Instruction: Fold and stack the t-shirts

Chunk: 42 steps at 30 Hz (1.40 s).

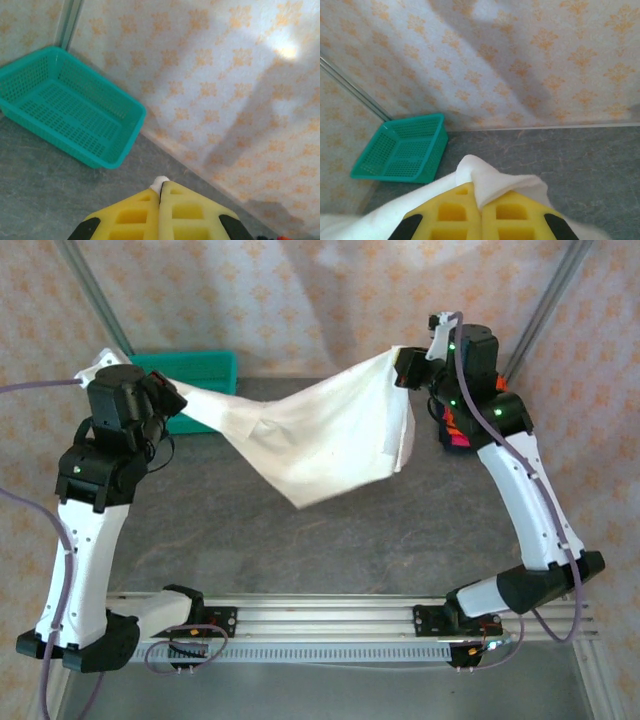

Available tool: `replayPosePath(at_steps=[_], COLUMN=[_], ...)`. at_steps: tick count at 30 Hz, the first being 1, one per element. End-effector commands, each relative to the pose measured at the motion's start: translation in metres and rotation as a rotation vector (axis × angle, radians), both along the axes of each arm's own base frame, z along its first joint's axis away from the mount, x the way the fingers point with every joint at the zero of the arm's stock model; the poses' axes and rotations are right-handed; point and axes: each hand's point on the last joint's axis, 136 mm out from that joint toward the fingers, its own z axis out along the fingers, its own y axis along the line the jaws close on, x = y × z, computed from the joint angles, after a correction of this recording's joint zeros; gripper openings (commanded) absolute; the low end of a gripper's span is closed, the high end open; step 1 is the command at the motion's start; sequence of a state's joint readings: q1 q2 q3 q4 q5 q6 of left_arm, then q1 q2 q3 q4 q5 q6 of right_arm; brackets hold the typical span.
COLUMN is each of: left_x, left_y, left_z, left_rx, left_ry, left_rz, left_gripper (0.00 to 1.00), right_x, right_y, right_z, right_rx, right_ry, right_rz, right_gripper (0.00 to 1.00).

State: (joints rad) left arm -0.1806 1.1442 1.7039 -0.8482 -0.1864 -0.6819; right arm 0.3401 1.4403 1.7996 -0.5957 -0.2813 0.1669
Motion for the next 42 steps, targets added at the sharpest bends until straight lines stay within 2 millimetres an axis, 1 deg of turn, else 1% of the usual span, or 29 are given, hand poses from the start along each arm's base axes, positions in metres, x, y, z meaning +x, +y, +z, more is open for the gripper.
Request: replayPosePath(at_steps=[1,2,3,5,6,7,8,10,12,13,15,16,19,23,24,26,29,30,31,32,35,37,40,42], left_x=[0.015,0.018,0.021,0.027,0.029,0.029,0.029,0.028,0.026,0.026,0.027,0.027,0.029,0.031,0.031,0.031,0.032,0.033,0.034,0.034,0.035,0.035,0.034,0.033], left_y=[-0.009,-0.012,-0.015,-0.024,-0.028,-0.032,-0.036,-0.042,-0.046,-0.047,-0.046,-0.045,-0.042,-0.039,-0.038,-0.036,-0.035,-0.035,-0.034,-0.034,-0.033,-0.032,-0.03,-0.03], left_z=[-0.038,-0.047,-0.059,-0.082,-0.095,-0.106,-0.118,-0.137,-0.152,-0.157,-0.165,-0.168,-0.176,-0.187,-0.189,-0.194,-0.199,-0.199,-0.199,-0.2,-0.201,-0.201,-0.203,-0.203], left_rx=[-0.008,-0.021,-0.035,-0.066,-0.078,-0.088,-0.1,-0.118,-0.128,-0.131,-0.13,-0.123,-0.101,-0.089,-0.085,-0.077,-0.069,-0.067,-0.067,-0.065,-0.06,-0.058,-0.055,-0.057], left_ry=[0.105,0.125,0.147,0.187,0.212,0.234,0.256,0.288,0.306,0.314,0.328,0.335,0.359,0.376,0.381,0.398,0.412,0.413,0.414,0.416,0.418,0.42,0.423,0.426], left_rz=[-0.038,-0.05,-0.056,-0.083,-0.089,-0.094,-0.102,-0.104,-0.104,-0.1,-0.089,-0.083,-0.063,-0.044,-0.039,-0.035,-0.029,-0.029,-0.027,-0.026,-0.021,-0.016,-0.011,-0.013], left_gripper=[0.0,0.0,0.0,0.0,0.0,0.0,0.0,0.0,0.0,0.0,0.0,0.0,0.0,0.0,0.0,0.0,0.0,0.0,0.0,0.0,0.0,0.0,0.0,0.0], right_x=[0.042,0.056,0.07,0.096,0.104,0.106,0.105,0.094,0.077,0.064,0.036,0.016,-0.035,-0.1,-0.113,-0.144,-0.183,-0.193,-0.205,-0.215,-0.237,-0.249,-0.259,-0.26], right_y=[-0.003,-0.003,-0.003,-0.011,-0.014,-0.015,-0.015,-0.014,-0.011,-0.008,0.007,0.019,0.048,0.085,0.092,0.113,0.14,0.146,0.154,0.161,0.179,0.19,0.2,0.201], right_z=[-0.046,-0.064,-0.08,-0.114,-0.129,-0.14,-0.149,-0.158,-0.16,-0.162,-0.166,-0.172,-0.192,-0.228,-0.235,-0.251,-0.275,-0.283,-0.295,-0.305,-0.335,-0.353,-0.379,-0.391], right_rx=[-0.047,-0.055,-0.063,-0.096,-0.129,-0.161,-0.184,-0.205,-0.223,-0.237,-0.256,-0.26,-0.259,-0.3,-0.311,-0.327,-0.362,-0.376,-0.396,-0.412,-0.474,-0.537,-0.614,-0.634], right_ry=[0.111,0.154,0.183,0.25,0.288,0.321,0.358,0.384,0.357,0.337,0.281,0.257,0.223,0.189,0.185,0.178,0.174,0.182,0.196,0.211,0.272,0.284,0.304,0.327], right_rz=[-0.036,-0.046,-0.055,-0.103,-0.117,-0.114,-0.107,-0.097,-0.093,-0.08,-0.019,0.03,0.149,0.268,0.292,0.367,0.468,0.496,0.532,0.56,0.62,0.657,0.681,0.67], right_gripper=[0.0,0.0,0.12,0.5,0.65,0.74,0.81,0.87,0.88,0.88,0.88,0.88,0.88,0.88,0.88,0.89,0.89,0.88,0.87,0.86,0.77,0.75,0.75,0.73])
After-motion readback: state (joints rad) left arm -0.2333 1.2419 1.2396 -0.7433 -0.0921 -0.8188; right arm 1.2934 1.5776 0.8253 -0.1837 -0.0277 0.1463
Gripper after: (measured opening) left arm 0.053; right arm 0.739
